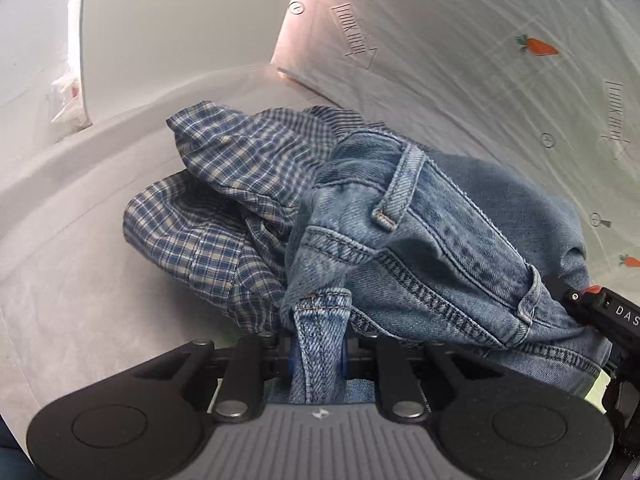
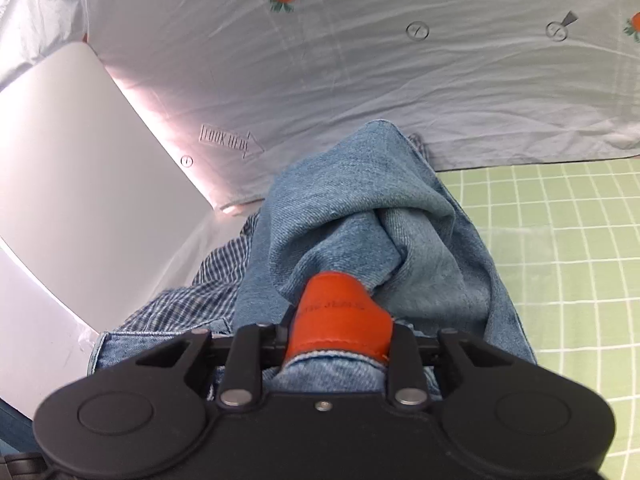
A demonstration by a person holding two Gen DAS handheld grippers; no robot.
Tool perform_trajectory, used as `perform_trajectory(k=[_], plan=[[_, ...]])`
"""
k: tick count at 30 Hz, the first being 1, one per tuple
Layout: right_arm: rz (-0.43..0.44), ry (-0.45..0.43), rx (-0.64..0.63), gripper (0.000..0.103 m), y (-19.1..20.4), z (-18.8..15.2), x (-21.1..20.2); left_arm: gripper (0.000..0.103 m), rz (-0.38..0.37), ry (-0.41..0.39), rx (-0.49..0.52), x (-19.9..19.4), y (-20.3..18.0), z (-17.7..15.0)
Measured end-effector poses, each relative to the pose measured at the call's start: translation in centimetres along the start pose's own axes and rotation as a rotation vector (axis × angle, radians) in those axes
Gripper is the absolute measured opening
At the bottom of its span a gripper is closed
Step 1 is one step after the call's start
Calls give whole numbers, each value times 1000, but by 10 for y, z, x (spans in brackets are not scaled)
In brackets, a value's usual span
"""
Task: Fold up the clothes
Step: 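Lift the jeans out of the pile with both grippers, then pull the jeans away from the checked shirt onto the open mat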
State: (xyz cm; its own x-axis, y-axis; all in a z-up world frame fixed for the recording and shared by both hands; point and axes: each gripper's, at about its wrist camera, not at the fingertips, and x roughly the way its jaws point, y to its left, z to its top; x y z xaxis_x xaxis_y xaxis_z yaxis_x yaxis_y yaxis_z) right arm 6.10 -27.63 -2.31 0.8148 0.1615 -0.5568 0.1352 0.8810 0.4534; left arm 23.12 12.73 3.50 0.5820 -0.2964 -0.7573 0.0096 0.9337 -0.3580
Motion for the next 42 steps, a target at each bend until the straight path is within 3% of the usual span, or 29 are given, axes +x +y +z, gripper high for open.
perform_trajectory(k=[8, 11, 15, 19, 20, 22, 23, 27, 31, 39, 42], plan=[[-25, -216, -19, 20, -14, -12, -115, 19, -104, -51, 109, -47, -67, -28], [-47, -283, -66, 19, -19, -11, -147, 20, -132, -26, 128, -50, -87, -41], [-123, -311, -80, 20, -42, -7, -172, 35, -139, 18, 144, -45, -109, -60], [-304, -187, -52, 30, -86, -21, -160, 44, -104, 79, 120, -33, -111, -80], [-327, -146, -21, 37, -97, -26, -155, 46, -95, 86, 113, -33, -108, -84], [-344, -83, 30, 41, -114, -36, -150, 53, -76, 89, 95, -35, -100, -86], [-346, -79, 46, 50, -118, -42, -150, 56, -67, 90, 87, -36, -95, -88], [-383, -82, 8, 58, -111, -46, -143, 64, -44, 92, 49, -38, -78, -91], [-371, -90, -2, 79, -101, -37, -130, 67, -44, 76, 14, -37, -61, -78], [-329, -5, 7, 85, -81, -36, -72, 73, -50, -20, -119, -38, -23, -38], [-330, 45, 45, 85, -80, -39, -42, 76, -38, -4, -144, -18, -13, -18]])
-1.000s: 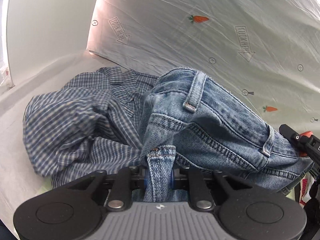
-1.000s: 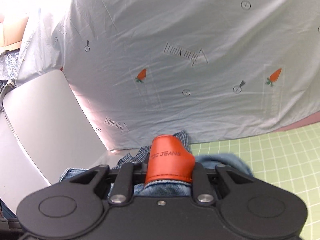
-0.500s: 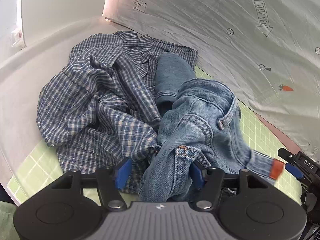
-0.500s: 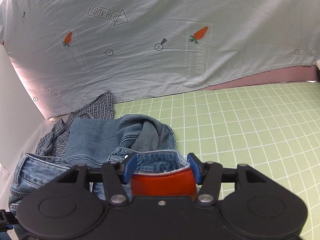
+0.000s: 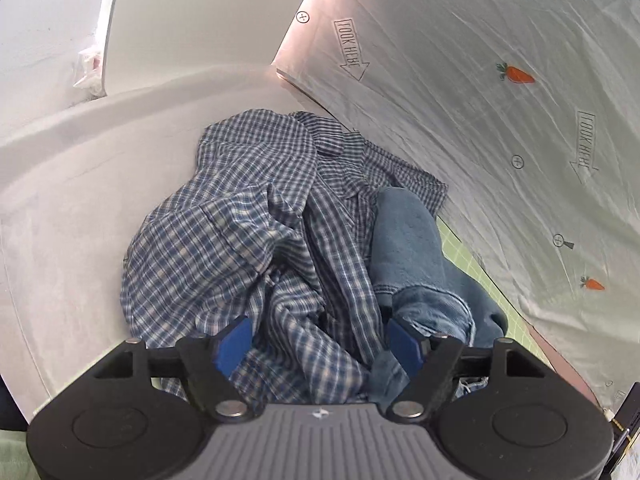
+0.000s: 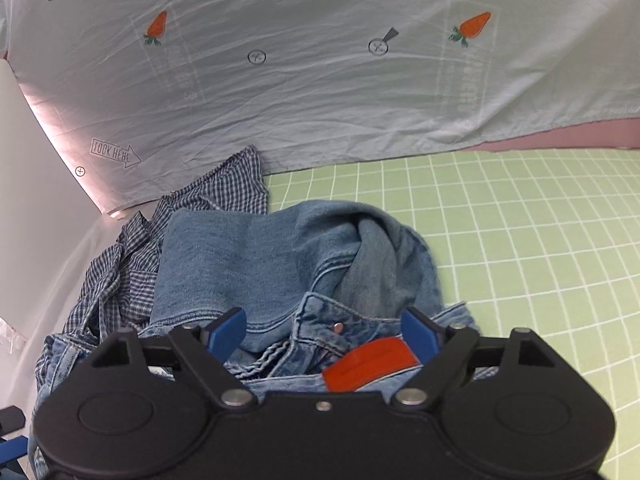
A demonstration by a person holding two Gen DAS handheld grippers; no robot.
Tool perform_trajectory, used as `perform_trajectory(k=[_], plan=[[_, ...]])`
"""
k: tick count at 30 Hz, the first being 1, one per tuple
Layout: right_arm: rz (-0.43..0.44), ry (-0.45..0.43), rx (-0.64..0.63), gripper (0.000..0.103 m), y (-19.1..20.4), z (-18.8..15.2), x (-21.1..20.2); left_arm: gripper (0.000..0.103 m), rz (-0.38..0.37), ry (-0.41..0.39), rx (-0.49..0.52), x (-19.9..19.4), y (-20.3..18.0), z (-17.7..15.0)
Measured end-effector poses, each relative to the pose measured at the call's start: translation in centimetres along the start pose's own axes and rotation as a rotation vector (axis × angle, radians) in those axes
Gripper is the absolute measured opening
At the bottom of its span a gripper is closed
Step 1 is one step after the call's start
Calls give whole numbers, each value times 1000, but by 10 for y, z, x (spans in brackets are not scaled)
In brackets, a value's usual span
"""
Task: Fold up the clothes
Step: 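Pull the jeans away from the checked shirt onto the open mat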
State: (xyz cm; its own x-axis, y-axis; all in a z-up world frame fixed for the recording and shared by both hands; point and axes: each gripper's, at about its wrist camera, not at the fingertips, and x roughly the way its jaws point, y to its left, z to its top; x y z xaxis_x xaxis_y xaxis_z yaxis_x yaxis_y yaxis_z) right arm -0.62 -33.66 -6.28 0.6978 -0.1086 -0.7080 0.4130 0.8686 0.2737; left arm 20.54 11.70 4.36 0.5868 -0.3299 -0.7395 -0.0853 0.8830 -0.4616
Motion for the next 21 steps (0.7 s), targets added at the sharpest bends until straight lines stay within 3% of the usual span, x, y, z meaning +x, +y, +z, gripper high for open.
perform_trajectory(k=[5, 10, 12, 13, 14, 16, 21], plan=[[-47, 72, 53, 87, 5, -1, 50, 77, -9, 90, -39, 56, 1, 17], [-95, 140, 47, 89, 6, -3, 95, 78, 38, 175, 6, 110, -7, 18], [-102, 139, 3, 71, 7, -7, 106, 76, 73, 186, 21, 124, -8, 18], [-100, 121, -31, 46, 7, -10, 107, 72, 93, 186, 27, 130, -8, 18], [-99, 108, -62, 38, 8, -13, 106, 68, 112, 187, 33, 136, -8, 18], [-96, 91, -83, 25, 6, -13, 100, 48, 165, 199, 53, 148, -5, 19], [-172, 70, -59, 18, -25, -1, 88, 42, 214, 182, 121, 167, -3, 32]])
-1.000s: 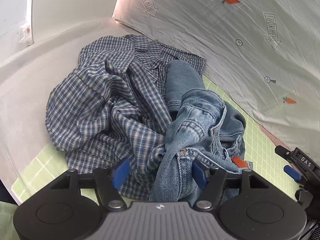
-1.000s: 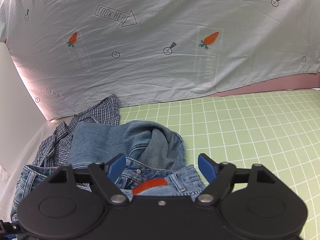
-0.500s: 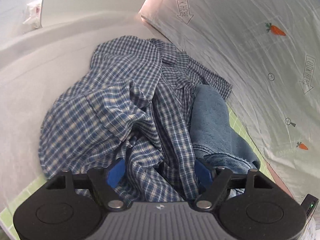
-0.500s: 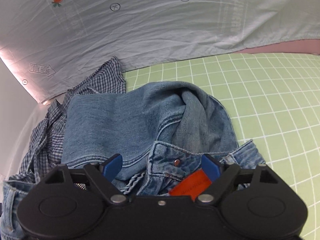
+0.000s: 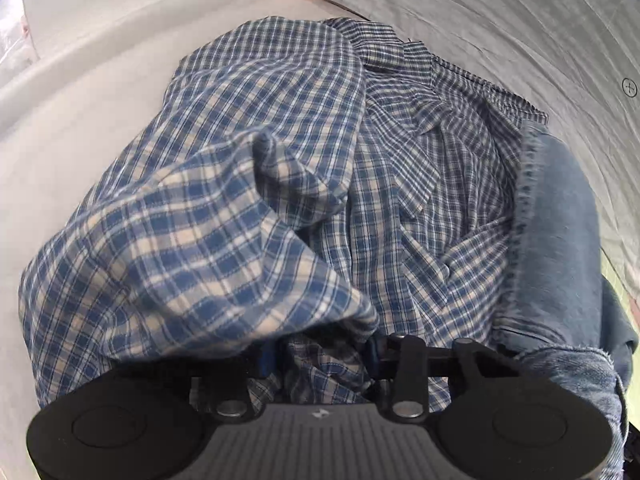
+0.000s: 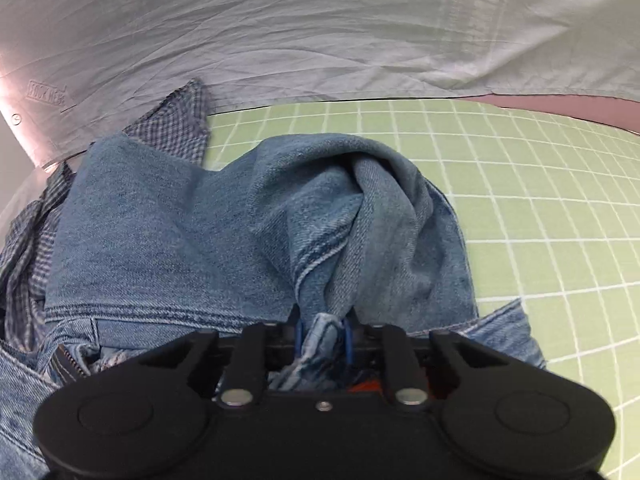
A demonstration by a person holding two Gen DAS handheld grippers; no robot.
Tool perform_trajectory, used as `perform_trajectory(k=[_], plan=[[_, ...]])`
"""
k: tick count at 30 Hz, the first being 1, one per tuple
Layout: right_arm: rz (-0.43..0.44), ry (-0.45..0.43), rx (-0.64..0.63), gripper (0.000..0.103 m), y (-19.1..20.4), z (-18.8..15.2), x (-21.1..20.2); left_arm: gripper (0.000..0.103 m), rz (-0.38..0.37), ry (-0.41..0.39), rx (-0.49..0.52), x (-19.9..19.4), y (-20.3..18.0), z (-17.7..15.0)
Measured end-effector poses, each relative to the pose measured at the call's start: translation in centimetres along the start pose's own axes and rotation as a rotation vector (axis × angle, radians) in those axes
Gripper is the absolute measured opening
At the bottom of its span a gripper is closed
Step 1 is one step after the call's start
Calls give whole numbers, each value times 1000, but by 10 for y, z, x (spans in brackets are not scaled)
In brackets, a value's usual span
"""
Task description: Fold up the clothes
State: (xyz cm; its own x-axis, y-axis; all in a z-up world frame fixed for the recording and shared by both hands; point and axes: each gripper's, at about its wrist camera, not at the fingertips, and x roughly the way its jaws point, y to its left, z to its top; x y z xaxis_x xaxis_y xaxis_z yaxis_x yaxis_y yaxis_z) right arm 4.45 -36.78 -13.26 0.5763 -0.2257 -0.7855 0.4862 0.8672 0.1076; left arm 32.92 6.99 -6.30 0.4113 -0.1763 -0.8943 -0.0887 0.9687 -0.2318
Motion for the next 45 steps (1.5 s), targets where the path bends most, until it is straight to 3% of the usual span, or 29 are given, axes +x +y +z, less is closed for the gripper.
perform_trajectory(k=[5, 11, 15, 18, 20, 22, 27, 33, 40, 45], plan=[[-166, -19, 37, 18, -51, 6, -1, 40, 64, -54, 59, 12, 3, 26], [-415, -10, 138, 19, -140, 12, -11, 36, 134, -97, 29, 24, 37, 71], [-553, 22, 158, 20, -182, 9, -26, 36, 140, -145, 11, 3, 45, 84], [-550, -3, 256, 27, -201, -2, -53, 53, 113, -183, 22, -17, 33, 75], [-530, -40, 298, 40, -202, -10, -72, 61, 95, -213, 42, -31, 20, 65], [-511, -72, 309, 42, -196, -19, -88, 67, 91, -232, 65, -43, 2, 57], [-454, -126, 330, 47, -191, -39, -121, 71, 41, -239, 99, -76, -21, 23], [-403, -128, 343, 50, -204, -72, -145, 76, -20, -213, 179, -115, -55, -50], [-350, -120, 364, 50, -242, -97, -171, 76, -77, -118, 245, -124, -110, -131], [-337, -121, 360, 55, -277, -108, -185, 76, -160, -67, 283, -120, -163, -169]])
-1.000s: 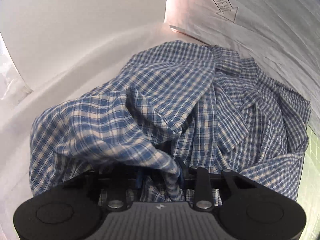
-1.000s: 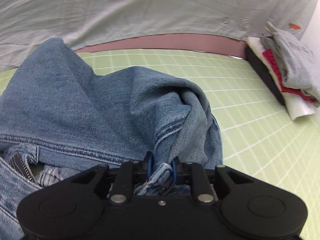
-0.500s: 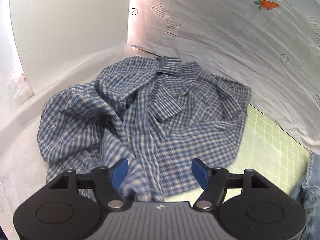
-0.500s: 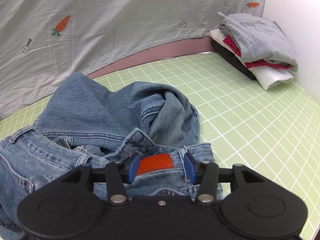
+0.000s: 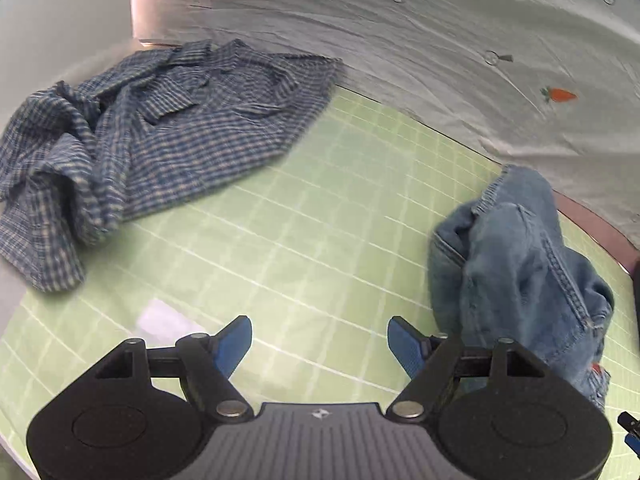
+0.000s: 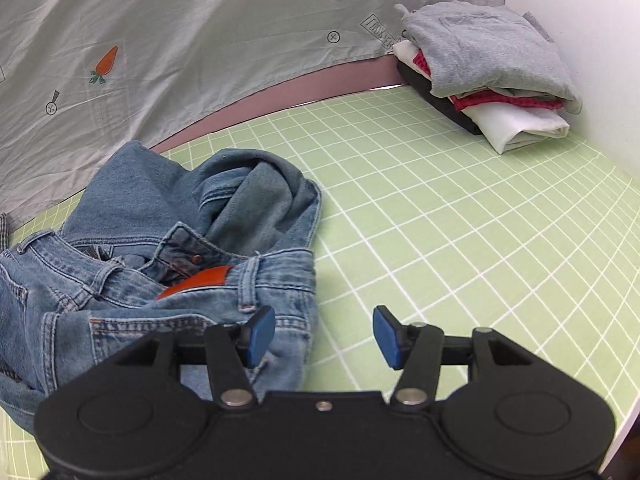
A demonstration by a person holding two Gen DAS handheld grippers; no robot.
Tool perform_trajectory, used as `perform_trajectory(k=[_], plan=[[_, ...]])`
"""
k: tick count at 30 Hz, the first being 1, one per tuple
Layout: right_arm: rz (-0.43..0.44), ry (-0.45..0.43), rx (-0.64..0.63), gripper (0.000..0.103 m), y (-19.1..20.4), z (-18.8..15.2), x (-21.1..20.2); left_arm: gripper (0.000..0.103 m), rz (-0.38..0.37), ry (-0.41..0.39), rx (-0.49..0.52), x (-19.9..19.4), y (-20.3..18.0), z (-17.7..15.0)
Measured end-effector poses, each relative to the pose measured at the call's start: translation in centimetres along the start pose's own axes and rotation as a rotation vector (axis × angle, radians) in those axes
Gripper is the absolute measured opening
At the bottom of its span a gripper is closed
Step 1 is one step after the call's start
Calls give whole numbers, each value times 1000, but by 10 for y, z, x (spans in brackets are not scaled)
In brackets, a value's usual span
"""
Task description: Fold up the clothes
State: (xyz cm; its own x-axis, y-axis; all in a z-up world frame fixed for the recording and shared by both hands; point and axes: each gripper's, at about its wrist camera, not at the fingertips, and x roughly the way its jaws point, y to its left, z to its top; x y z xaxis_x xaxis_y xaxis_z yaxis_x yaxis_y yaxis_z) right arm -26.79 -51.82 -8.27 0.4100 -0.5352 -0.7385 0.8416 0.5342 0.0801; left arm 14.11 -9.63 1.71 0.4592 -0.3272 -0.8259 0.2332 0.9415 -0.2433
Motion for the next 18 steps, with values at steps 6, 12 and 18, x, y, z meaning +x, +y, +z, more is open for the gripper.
perform_trajectory(k=[6, 12, 18], plan=[[14, 11, 23, 56, -39, 13, 13, 77, -101, 61, 22, 26, -63, -12], [24, 16, 54, 56, -56, 29, 34, 51, -129, 117, -3, 62, -87, -8], [6, 24, 95, 56, -62, 39, 59, 9, -22, 85, -46, 87, -67, 27]])
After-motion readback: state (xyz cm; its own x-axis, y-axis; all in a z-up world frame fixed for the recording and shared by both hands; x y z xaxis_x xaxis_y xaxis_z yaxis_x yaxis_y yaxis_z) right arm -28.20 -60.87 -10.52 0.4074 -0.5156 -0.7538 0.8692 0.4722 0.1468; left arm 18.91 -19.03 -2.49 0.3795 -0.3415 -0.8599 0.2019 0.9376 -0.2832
